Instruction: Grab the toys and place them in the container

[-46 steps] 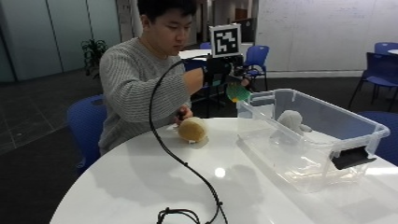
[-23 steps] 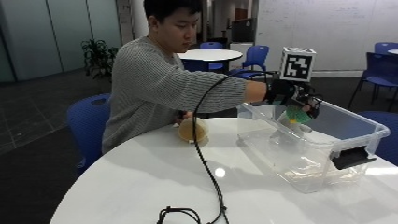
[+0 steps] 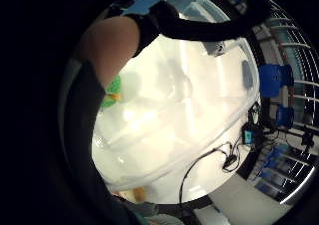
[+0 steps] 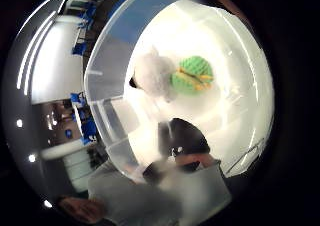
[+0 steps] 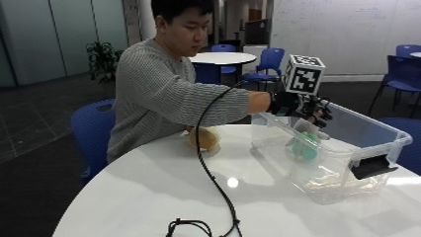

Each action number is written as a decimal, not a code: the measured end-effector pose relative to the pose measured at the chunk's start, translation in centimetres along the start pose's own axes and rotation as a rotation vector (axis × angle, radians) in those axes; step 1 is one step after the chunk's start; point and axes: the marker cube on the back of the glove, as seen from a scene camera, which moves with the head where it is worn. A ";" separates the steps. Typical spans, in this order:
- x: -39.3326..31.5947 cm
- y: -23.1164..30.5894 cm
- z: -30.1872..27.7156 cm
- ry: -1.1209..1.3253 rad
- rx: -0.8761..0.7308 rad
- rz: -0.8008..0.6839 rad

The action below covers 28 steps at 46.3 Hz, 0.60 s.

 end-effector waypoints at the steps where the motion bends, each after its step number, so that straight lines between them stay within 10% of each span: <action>1: -0.2 0.4 -0.1 -0.004 0.003 -0.015; 28: -4.3 31.1 7.3 -0.141 0.082 -0.326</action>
